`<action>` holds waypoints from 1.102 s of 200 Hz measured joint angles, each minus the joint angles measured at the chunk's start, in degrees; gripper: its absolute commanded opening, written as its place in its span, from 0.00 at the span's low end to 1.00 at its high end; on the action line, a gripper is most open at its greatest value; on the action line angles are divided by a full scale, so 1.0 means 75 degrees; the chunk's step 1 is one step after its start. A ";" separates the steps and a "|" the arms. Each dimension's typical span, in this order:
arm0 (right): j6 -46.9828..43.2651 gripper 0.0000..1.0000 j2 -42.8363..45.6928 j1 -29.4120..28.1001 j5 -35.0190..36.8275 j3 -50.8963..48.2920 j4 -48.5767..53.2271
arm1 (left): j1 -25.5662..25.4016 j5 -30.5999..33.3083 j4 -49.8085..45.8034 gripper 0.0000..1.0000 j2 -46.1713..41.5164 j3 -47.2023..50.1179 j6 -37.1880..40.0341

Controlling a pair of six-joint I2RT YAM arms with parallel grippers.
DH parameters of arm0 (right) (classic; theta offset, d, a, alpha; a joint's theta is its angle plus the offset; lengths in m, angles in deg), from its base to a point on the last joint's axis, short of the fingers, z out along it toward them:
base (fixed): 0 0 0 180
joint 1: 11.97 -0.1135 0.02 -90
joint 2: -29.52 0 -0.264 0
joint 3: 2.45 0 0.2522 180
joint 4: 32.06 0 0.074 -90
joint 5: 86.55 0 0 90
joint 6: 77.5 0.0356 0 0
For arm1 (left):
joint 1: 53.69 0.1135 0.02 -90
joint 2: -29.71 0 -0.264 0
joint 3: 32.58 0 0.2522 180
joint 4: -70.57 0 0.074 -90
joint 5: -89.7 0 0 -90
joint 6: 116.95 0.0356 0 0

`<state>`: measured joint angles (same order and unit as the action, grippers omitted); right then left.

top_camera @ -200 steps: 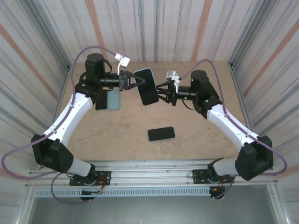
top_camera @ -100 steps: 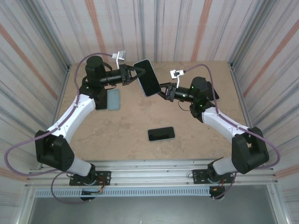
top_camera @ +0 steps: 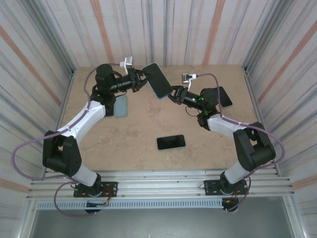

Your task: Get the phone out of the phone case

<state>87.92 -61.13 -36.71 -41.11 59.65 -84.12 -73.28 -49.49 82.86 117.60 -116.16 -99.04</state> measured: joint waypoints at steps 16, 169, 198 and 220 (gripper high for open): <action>0.0256 0.19 -0.0015 0.0000 0.0006 0.0000 -0.0192 | 0.0015 0.0000 0.0003 0.00 0.0000 0.0012 0.0000; 0.1612 0.05 -0.0833 -0.0143 0.0315 0.0000 -0.1003 | 0.0256 0.0236 -0.0536 0.56 0.0391 0.0041 -0.0017; 0.1690 0.04 -0.0898 -0.0152 0.0405 0.0000 -0.0997 | 0.0271 0.0321 -0.0816 0.69 0.0391 0.0041 0.0146; 0.1687 0.04 -0.0901 -0.0149 0.0554 0.0000 -0.0997 | 0.0271 0.0504 -0.1288 0.72 0.0364 0.0041 0.0420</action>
<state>100.57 -67.89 -37.82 -36.95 59.65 -91.59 -71.25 -45.71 73.19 120.34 -115.86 -95.90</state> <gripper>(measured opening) 0.119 0.708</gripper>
